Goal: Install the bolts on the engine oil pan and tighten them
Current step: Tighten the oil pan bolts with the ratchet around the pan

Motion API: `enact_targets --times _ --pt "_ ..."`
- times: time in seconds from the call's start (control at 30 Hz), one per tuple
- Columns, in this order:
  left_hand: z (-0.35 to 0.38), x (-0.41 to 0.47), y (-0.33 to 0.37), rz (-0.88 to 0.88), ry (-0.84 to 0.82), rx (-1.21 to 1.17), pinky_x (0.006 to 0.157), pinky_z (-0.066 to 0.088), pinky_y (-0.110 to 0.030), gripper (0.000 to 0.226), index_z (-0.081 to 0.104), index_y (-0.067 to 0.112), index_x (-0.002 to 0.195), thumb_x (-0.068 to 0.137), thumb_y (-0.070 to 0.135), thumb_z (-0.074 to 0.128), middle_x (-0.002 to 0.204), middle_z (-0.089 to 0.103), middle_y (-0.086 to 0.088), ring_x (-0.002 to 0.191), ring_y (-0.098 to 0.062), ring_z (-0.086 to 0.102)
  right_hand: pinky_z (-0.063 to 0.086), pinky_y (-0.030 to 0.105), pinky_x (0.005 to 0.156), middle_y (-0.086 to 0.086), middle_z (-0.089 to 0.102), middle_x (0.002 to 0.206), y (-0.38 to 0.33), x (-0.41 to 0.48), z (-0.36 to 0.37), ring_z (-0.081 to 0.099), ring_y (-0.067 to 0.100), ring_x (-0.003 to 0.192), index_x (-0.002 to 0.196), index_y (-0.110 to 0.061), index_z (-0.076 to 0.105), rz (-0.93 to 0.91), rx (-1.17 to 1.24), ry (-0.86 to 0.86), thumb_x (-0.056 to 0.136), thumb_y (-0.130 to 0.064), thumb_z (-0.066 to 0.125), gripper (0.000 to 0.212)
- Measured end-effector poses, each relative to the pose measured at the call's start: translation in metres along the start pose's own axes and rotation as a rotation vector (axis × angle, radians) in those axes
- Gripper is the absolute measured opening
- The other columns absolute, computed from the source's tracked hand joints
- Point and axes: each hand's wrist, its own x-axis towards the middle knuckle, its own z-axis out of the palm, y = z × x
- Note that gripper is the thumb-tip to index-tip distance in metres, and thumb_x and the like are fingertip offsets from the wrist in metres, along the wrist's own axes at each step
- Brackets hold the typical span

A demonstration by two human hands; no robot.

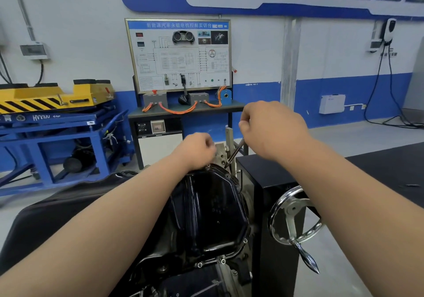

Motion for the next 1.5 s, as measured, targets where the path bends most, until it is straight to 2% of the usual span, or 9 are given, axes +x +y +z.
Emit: enact_targets --times 0.07,0.13,0.27,0.47,0.63,0.77,0.97,1.2,1.5 --pt "-0.013 0.0 0.012 -0.385 0.125 -0.804 0.039 0.031 -0.019 0.02 0.06 0.008 0.087 0.09 0.015 0.042 0.057 0.046 -0.001 0.042 -0.014 0.037 0.034 0.029 0.056 0.001 0.063 0.09 0.007 -0.001 -0.004 0.057 0.025 0.08 0.097 -0.022 0.06 0.019 0.007 0.0 0.094 -0.03 0.041 0.021" --pt "-0.024 -0.009 0.02 -0.72 0.192 -1.61 0.034 0.019 -0.013 0.024 0.048 0.012 0.075 0.092 0.013 0.031 0.046 0.032 0.004 0.034 -0.009 0.023 0.031 0.027 0.051 0.0 0.063 0.087 0.014 -0.002 -0.008 0.058 0.025 0.076 0.094 -0.022 0.061 0.041 0.011 -0.001 0.094 -0.028 0.041 0.021" --pt "-0.004 -0.033 0.039 -0.979 0.423 -2.3 0.042 0.031 -0.017 0.022 0.046 0.013 0.087 0.096 0.021 0.028 0.065 0.039 0.0 0.05 -0.009 0.033 0.03 0.026 0.049 0.0 0.063 0.086 0.023 -0.006 -0.016 0.057 0.024 0.074 0.096 -0.022 0.062 0.073 0.027 0.007 0.095 -0.029 0.041 0.022" --pt "0.043 -0.061 0.082 -1.067 0.194 -2.292 0.075 0.046 -0.031 0.031 0.048 0.003 0.112 0.101 0.028 0.032 0.095 0.049 -0.012 0.079 -0.021 0.051 0.032 0.028 0.055 -0.001 0.063 0.088 0.044 -0.024 -0.017 0.056 0.024 0.077 0.095 -0.024 0.061 0.142 0.049 0.004 0.095 -0.029 0.043 0.019" --pt "0.058 -0.077 0.083 -0.97 -0.02 -2.272 0.046 0.032 -0.022 0.033 0.048 0.006 0.083 0.099 0.02 0.023 0.07 0.046 -0.004 0.054 -0.012 0.038 0.036 0.028 0.054 -0.002 0.062 0.084 0.058 -0.035 -0.014 0.055 0.023 0.073 0.09 -0.024 0.059 0.181 0.053 -0.053 0.095 -0.029 0.043 0.017" --pt "0.069 -0.088 0.075 -0.802 -0.229 -1.933 0.03 0.018 -0.015 0.03 0.048 0.016 0.074 0.098 0.017 0.03 0.046 0.034 0.007 0.033 -0.009 0.026 0.042 0.03 0.061 -0.002 0.061 0.086 0.059 -0.041 -0.013 0.055 0.022 0.075 0.089 -0.027 0.055 0.185 0.111 -0.07 0.095 -0.031 0.044 0.013" --pt "0.077 -0.089 0.058 -0.869 -0.263 -1.748 0.03 0.016 -0.013 0.044 0.05 0.019 0.069 0.102 0.041 0.032 0.044 0.029 0.008 0.032 -0.008 0.023 0.046 0.032 0.067 -0.004 0.063 0.091 0.053 -0.043 -0.016 0.057 0.02 0.081 0.095 -0.029 0.058 0.142 0.183 -0.056 0.095 -0.033 0.043 0.015" --pt "0.081 -0.074 0.049 -0.921 -0.174 -2.027 0.03 0.017 -0.013 0.034 0.052 0.012 0.072 0.095 0.012 0.028 0.052 0.037 0.003 0.032 -0.008 0.027 0.048 0.033 0.067 -0.01 0.057 0.077 0.05 -0.047 -0.025 0.054 0.016 0.075 0.086 -0.034 0.053 0.075 0.263 -0.003 0.094 -0.035 0.045 0.012" --pt "0.095 -0.065 0.049 -0.935 -0.092 -1.994 0.027 0.017 -0.013 0.032 0.063 0.018 0.077 0.095 0.041 0.053 0.051 0.051 0.008 0.03 -0.005 0.025 0.046 0.032 0.067 -0.013 0.055 0.074 0.053 -0.05 -0.024 0.054 0.017 0.078 0.084 -0.033 0.055 0.072 0.3 -0.021 0.093 -0.034 0.045 0.013"
